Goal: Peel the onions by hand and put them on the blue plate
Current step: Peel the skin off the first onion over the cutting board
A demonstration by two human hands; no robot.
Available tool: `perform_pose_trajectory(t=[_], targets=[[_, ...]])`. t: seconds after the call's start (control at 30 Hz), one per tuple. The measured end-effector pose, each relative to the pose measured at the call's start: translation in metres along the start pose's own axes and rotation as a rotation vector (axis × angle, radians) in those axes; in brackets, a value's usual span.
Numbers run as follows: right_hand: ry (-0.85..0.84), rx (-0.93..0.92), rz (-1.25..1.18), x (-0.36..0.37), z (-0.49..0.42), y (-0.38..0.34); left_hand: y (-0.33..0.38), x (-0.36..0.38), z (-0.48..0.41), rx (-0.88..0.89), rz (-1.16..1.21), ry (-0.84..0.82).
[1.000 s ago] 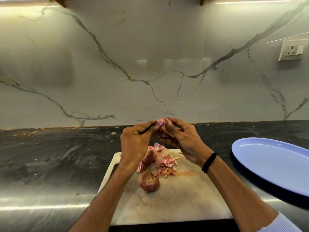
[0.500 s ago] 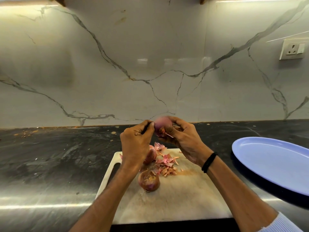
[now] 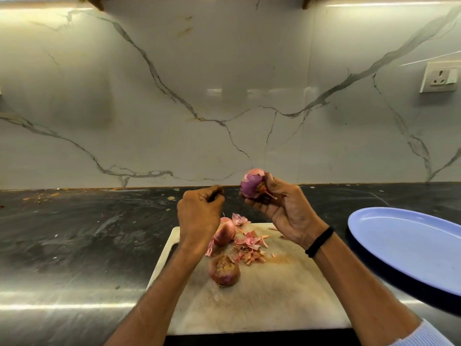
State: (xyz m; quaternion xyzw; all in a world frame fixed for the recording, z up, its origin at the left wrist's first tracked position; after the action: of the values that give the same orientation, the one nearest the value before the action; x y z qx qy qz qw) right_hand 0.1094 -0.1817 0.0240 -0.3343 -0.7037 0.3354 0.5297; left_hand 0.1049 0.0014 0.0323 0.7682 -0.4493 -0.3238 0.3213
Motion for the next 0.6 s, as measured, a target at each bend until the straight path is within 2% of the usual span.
perform_pose_trajectory(t=[0.27,0.6], targets=[[-0.004,-0.032,0.162,0.001,-0.001,-0.001,0.023,0.009,0.007,0.095,0.200,-0.096],[0.005,-0.039,0.233,0.001,-0.003,0.003,0.029,0.008,0.009,0.173,0.172,-0.107]])
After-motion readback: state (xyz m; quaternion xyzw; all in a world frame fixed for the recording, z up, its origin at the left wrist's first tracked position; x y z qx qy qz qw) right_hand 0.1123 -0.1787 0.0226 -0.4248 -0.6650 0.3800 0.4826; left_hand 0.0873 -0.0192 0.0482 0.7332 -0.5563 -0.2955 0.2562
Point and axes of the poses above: each hand's wrist, its own z-axis away from the middle knuckle, its own x-axis out of the palm, y = z × x, the point moved 7 cm from there along -z, towards the middle knuckle, and after that the axes turned 2 degrees about z, right-handed, at the moved point
